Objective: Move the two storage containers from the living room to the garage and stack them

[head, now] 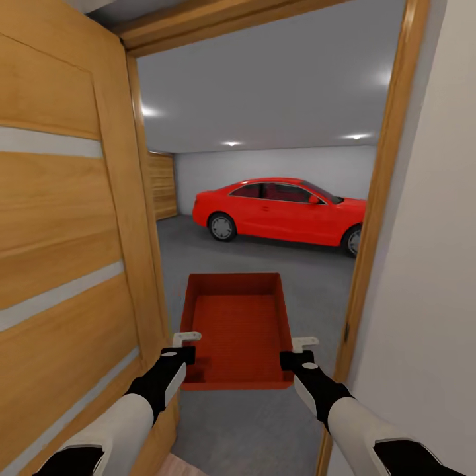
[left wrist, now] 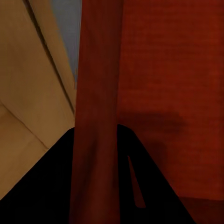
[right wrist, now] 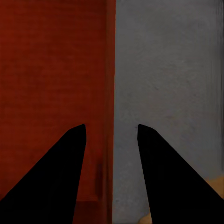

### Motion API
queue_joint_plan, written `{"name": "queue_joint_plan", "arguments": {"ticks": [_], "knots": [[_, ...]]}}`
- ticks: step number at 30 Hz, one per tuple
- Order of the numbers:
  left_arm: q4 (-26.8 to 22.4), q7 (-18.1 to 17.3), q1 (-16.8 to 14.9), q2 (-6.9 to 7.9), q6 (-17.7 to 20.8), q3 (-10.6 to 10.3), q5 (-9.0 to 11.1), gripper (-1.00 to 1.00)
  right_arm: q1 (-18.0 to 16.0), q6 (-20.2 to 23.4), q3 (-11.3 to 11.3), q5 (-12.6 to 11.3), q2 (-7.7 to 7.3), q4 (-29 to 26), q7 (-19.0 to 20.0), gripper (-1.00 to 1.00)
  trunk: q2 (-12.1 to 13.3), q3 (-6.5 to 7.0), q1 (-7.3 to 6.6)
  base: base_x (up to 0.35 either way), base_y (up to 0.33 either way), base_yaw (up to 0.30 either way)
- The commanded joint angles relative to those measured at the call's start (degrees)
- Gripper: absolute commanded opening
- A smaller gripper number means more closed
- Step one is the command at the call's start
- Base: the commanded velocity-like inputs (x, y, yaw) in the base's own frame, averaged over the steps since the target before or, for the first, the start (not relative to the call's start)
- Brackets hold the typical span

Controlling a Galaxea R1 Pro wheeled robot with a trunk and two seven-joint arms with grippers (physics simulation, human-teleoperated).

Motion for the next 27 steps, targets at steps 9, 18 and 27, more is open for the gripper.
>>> {"name": "queue_joint_plan", "arguments": {"ticks": [9, 18, 27], "knots": [[-0.2, -0.2, 0.0, -0.10, -4.0, 0.1, 0.0, -1.00, 0.0, 0.1, 0.0, -0.7, 0.52, 0.2, 0.0, -1.00, 0.0, 0.18, 0.05, 0.246, 0.217, -0.254], [-0.2, -0.2, 0.0, -0.11, -4.0, 0.1, 0.0, -1.00, 0.0, 0.1, 0.0, -0.7, 0.52, 0.2, 0.0, -1.00, 0.0, 0.38, 0.05, 0.245, 0.217, -0.253], [-0.2, -0.2, 0.0, -0.10, -4.0, 0.1, 0.0, -1.00, 0.0, 0.1, 0.0, -0.7, 0.52, 0.2, 0.0, -1.00, 0.0, 0.59, 0.05, 0.245, 0.217, -0.252]]}}
